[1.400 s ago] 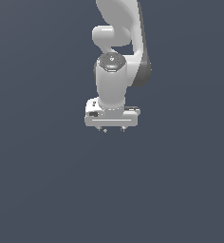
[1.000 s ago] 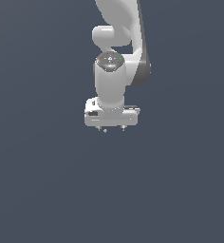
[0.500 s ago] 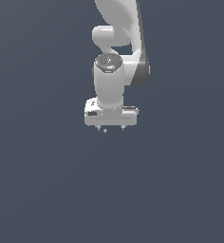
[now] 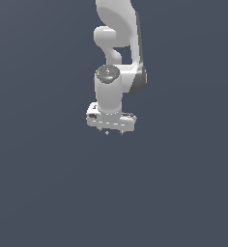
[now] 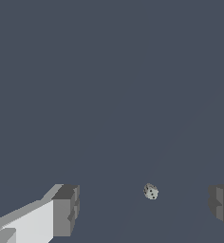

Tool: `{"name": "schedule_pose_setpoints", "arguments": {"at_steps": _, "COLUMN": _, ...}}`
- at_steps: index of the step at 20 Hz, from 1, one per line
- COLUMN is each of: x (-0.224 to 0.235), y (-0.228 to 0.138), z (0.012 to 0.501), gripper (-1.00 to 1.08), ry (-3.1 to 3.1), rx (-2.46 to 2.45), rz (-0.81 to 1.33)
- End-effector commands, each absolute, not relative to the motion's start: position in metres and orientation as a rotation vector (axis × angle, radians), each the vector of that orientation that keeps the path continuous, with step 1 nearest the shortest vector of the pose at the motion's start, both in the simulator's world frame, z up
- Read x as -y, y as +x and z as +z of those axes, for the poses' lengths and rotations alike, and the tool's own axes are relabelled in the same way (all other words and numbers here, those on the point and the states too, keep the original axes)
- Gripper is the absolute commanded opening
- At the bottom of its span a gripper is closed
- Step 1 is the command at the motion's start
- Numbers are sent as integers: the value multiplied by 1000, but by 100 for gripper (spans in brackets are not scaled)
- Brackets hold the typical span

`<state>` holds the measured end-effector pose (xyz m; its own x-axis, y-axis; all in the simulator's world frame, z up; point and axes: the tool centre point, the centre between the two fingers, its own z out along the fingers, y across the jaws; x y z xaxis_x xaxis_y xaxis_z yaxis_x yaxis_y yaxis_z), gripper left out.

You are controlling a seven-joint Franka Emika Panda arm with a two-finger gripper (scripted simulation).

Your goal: Pick up the object and move it to a goal position.

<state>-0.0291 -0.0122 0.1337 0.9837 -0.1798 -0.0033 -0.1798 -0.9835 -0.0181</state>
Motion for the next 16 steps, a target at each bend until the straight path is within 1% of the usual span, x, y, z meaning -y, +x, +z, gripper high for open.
{"name": "schedule_pose_setpoints", "arguments": {"at_steps": 1, "x": 16, "y": -40, "z": 119, "gripper": 100, "ry": -3099, "rx": -390, "rz": 4}}
{"name": "schedule_pose_setpoints", "arguments": {"at_steps": 8, "x": 29, "y": -74, "z": 81, "gripper": 100, "ry": -3052, "rx": -695, "rz": 4}}
{"name": "schedule_pose_setpoints", "arguments": {"at_steps": 16, "x": 37, "y": -96, "z": 61, "gripper": 100, "ry": -3015, "rx": -878, "rz": 1}}
